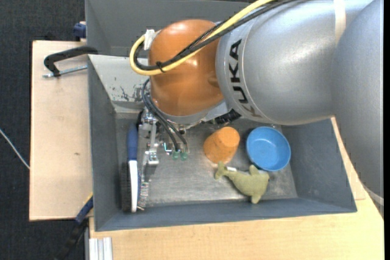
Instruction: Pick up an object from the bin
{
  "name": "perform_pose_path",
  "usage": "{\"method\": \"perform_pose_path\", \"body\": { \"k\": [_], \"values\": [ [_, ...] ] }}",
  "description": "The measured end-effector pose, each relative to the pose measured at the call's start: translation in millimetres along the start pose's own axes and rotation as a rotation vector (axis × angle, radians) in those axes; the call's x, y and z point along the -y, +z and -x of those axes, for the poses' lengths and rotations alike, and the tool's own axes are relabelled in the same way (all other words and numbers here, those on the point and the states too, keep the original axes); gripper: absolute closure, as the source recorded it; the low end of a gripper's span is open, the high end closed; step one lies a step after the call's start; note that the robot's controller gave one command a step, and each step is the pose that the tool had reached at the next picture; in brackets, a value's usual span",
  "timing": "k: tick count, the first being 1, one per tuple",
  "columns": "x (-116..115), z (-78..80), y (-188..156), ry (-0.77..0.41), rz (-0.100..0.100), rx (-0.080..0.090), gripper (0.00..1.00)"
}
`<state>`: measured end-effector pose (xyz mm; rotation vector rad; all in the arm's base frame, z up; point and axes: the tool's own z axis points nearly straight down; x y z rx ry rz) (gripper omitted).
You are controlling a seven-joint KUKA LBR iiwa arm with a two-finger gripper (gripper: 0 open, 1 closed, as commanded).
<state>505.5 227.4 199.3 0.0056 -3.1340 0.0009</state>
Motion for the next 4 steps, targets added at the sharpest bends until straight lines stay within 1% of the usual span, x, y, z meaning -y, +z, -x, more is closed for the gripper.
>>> {"method": "perform_pose_path", "body": {
  "k": [1,2,3,4],
  "values": [
    [-4.5,67.0,127.8,-0.601,-0.002,0.010,0.00],
    [-7.6,-3.5,97.6,-1.027,-0.002,0.011,0.00],
    [10.0,58.0,97.6,-1.431,-0.006,0.016,0.00],
    [-3.7,38.4,127.4,-1.927,-0.007,0.012,0.00]
  ]
}}
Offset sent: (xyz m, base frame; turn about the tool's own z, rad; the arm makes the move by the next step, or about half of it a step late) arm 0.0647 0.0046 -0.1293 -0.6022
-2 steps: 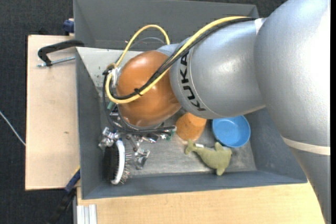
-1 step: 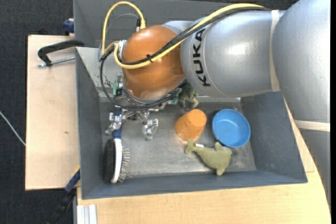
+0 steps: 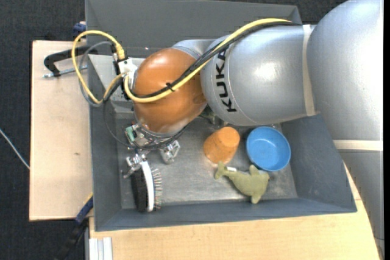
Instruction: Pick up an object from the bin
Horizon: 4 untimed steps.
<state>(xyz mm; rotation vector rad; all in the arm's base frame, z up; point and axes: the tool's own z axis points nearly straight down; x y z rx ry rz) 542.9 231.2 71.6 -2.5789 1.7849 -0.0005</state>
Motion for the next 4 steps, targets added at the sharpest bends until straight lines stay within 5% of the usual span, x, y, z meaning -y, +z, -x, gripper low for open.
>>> {"method": "perform_pose_path", "body": {
  "k": [1,2,3,4],
  "values": [
    [-39.2,12.6,-0.1,-0.410,0.000,-0.001,0.00],
    [-38.4,13.2,-1.4,-0.408,-0.001,0.001,1.00],
    [-35.7,14.9,-85.2,-0.404,-0.006,0.000,1.00],
    [-34.9,16.3,-93.3,-0.400,0.001,0.001,1.00]
  ]
}}
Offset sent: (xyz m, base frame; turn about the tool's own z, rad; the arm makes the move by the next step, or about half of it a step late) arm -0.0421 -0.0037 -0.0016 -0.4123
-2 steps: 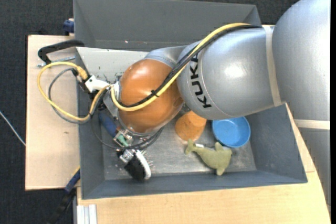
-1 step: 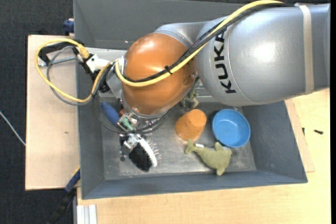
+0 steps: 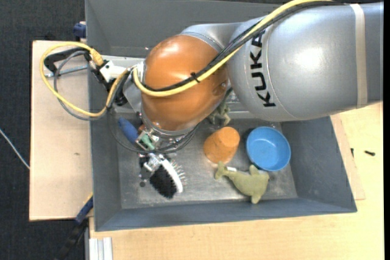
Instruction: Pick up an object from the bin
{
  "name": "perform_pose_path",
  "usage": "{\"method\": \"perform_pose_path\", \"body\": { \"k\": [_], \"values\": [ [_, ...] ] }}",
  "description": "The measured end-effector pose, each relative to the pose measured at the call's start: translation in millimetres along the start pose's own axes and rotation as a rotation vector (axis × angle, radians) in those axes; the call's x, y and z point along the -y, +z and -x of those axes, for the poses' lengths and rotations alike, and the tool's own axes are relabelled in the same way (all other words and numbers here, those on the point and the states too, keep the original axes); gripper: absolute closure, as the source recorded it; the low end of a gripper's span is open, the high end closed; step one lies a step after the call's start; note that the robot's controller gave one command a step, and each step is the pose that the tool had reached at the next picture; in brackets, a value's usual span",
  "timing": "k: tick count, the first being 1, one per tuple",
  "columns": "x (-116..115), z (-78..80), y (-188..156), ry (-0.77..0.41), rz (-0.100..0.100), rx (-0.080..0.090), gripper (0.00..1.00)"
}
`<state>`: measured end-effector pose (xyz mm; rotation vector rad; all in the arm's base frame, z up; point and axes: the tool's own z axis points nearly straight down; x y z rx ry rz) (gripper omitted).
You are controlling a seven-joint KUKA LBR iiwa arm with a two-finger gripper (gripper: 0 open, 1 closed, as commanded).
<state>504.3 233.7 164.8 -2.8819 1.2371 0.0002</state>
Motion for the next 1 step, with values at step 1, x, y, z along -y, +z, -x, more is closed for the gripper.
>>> {"method": "perform_pose_path", "body": {
  "k": [1],
  "values": [
    [1.6,1.0,-21.7,0.003,-0.001,-0.001,1.00]
  ]
}}
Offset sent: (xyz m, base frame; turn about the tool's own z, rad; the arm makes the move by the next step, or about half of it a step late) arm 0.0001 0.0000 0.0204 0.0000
